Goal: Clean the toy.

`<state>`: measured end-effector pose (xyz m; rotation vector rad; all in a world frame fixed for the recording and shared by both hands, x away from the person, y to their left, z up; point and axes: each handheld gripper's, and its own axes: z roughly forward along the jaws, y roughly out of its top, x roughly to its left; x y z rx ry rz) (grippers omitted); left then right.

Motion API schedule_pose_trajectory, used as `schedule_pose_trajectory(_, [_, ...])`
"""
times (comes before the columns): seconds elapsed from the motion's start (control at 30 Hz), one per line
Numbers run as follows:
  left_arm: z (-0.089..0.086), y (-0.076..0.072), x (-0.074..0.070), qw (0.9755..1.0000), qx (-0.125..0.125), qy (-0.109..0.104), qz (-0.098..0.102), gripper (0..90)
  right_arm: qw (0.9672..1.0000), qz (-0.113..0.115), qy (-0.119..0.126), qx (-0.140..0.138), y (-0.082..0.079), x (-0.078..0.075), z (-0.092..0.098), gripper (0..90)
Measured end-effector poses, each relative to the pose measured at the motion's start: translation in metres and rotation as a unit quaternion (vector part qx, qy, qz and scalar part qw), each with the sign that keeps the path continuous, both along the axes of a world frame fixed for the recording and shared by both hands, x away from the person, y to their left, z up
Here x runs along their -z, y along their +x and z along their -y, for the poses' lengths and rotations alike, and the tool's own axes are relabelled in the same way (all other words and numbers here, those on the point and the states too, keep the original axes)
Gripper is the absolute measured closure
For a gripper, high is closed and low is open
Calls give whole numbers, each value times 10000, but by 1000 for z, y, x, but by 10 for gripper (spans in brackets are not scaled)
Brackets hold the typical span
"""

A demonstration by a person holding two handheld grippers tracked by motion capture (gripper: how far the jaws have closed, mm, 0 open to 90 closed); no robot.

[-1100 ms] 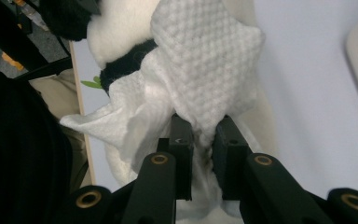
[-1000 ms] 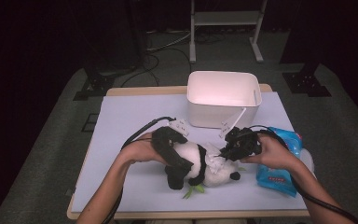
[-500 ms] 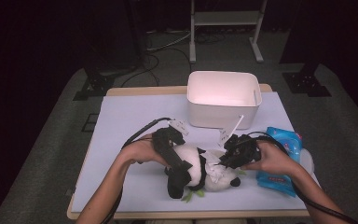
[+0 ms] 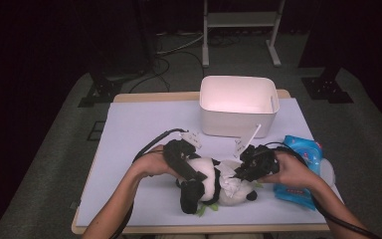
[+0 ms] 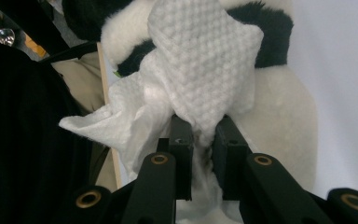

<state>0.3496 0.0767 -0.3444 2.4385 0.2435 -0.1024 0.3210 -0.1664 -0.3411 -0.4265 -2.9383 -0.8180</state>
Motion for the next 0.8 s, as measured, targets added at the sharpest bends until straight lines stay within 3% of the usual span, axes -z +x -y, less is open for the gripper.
schedule_pose_trajectory(0.23, [5,2,-16,9990,47,-110,435,399,9996,238,97,111,5,-14,6,790])
schedule_pose_trajectory(0.4, [11,6,-28,9962,48,-133,856,401,9987,383,192,280,18,-26,7,790])
schedule_pose_trajectory(0.47, [12,7,-27,9957,54,-166,914,399,9986,374,224,298,23,-27,5,790])
schedule_pose_trajectory(0.6, [3,7,-16,9961,1,-296,835,372,9993,230,-28,288,28,-13,-2,790])
schedule_pose_trajectory(0.67, [-3,6,-10,9964,-80,-243,805,317,9995,107,45,277,28,-6,-4,791])
schedule_pose_trajectory(0.8, [-16,0,-2,9963,-334,-223,766,188,9996,159,39,224,24,-3,-12,793])
